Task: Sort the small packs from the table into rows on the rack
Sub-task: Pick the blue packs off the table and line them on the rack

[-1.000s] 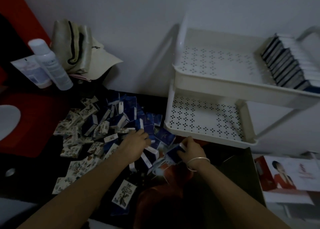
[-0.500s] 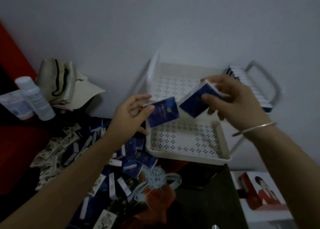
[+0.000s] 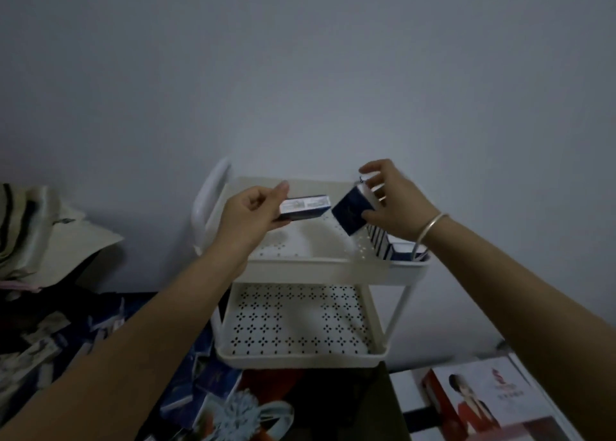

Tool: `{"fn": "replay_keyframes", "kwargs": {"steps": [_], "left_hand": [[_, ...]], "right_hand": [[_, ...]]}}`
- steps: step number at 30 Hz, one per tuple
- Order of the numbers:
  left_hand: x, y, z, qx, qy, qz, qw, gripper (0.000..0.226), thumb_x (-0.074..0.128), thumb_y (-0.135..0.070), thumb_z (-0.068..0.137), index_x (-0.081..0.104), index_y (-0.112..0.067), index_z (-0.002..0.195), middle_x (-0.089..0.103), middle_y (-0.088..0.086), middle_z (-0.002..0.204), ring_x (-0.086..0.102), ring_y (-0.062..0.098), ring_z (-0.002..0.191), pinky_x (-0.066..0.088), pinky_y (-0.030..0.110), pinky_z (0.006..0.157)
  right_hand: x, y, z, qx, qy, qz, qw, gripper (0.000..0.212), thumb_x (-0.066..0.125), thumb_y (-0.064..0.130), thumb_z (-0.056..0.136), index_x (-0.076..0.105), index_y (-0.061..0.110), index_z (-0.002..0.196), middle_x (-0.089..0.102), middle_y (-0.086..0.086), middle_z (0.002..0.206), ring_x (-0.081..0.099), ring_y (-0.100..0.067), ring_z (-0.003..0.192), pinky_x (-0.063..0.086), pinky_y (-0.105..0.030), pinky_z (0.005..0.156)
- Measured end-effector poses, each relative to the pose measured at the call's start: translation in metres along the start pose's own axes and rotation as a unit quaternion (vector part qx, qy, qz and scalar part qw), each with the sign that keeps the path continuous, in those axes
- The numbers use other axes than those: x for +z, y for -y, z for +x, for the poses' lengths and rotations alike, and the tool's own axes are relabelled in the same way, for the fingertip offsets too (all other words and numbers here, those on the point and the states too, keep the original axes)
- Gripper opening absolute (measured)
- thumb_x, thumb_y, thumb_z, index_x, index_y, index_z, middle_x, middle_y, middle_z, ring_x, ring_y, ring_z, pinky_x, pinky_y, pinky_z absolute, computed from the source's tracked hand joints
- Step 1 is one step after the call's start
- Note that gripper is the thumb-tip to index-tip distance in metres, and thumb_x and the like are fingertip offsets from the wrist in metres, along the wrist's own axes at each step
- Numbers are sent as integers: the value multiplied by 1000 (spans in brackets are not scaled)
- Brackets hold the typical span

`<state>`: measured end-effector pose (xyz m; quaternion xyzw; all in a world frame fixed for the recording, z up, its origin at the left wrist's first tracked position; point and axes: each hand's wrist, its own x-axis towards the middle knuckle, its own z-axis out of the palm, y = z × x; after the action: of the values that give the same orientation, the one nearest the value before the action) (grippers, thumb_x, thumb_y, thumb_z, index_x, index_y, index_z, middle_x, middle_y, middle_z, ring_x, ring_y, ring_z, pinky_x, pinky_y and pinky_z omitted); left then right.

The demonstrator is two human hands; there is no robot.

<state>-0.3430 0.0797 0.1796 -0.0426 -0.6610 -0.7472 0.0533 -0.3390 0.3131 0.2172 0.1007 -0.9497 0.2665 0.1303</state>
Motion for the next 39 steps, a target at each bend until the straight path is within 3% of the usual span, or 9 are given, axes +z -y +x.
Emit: {"fn": "replay_keyframes", "kwargs": {"steps": [3, 7, 11, 15, 19, 24, 29, 34, 39], "left_hand": [[4, 13, 8, 32, -17, 85, 996, 8, 65, -10, 89, 68, -12, 96, 71, 5, 98, 67, 17, 97, 56, 29, 85], [10, 25, 11, 77, -11, 187, 979, 41, 62, 7, 81, 63, -21, 111, 65, -5, 114, 56, 9, 110, 46, 16, 87], [14, 29, 16, 41, -14, 161, 986, 47, 67, 3, 81, 58, -25, 118, 57, -7, 121, 52, 11, 113, 45, 19, 79], [17, 31, 22, -24, -18, 91, 995, 54, 68, 4, 82, 53, -19, 128, 65, 5, 115, 62, 15, 100, 48, 14, 67], [27, 30, 30, -58, -4, 31, 998, 53, 65, 3, 85, 47, -16, 131, 64, 2, 122, 64, 15, 100, 55, 28, 77], [47, 29, 37, -41, 75, 89, 992, 63, 61, 2, 89, 37, -20, 142, 61, -2, 127, 66, 16, 99, 58, 28, 71], [69, 27, 43, -36, 112, 138, 983, 76, 65, 3, 85, 29, -21, 147, 57, 2, 126, 62, 16, 102, 56, 26, 76], [90, 25, 42, -67, 204, 176, 961, 76, 73, -2, 80, 34, -20, 143, 66, 4, 115, 63, 19, 106, 54, 35, 90], [98, 35, 35, -96, 283, 216, 930, 52, 71, -10, 83, 53, -19, 131, 70, 7, 110, 63, 17, 107, 51, 38, 97]], "right_hand": [[3, -7, 1, -24, 75, -62, 995, 41, 63, 4, 80, 49, 25, 112, 57, 4, 107, 56, -15, 99, 45, -14, 81], [4, -14, -2, -46, 166, -105, 979, 40, 59, 2, 79, 58, 23, 113, 63, 1, 119, 56, -17, 112, 47, -32, 96], [8, -20, -5, -40, 214, -148, 965, 32, 59, 12, 81, 57, 26, 109, 63, 6, 109, 58, -13, 100, 46, -22, 83], [9, -28, -6, -37, 204, -121, 971, 22, 59, 19, 81, 57, 32, 99, 64, 10, 105, 59, -8, 98, 49, -25, 88], [7, -33, -8, -41, 159, -50, 985, 34, 44, 2, 88, 67, 21, 104, 65, 9, 105, 59, -9, 98, 44, -16, 88], [4, -42, -10, -31, 59, 17, 998, 48, 31, -10, 86, 53, 15, 121, 63, -2, 111, 64, -18, 91, 52, -32, 85], [-2, -44, -20, -44, 17, 10, 999, 45, 35, -7, 89, 51, 16, 125, 61, -2, 117, 62, -17, 95, 50, -31, 89], [-3, -45, -26, -26, 6, 11, 1000, 45, 35, -6, 90, 50, 16, 125, 61, -1, 116, 61, -17, 97, 50, -32, 90], [-2, -46, -29, -16, 16, 4, 1000, 44, 37, -5, 90, 49, 18, 126, 61, -1, 117, 60, -16, 100, 50, -34, 92]]}}
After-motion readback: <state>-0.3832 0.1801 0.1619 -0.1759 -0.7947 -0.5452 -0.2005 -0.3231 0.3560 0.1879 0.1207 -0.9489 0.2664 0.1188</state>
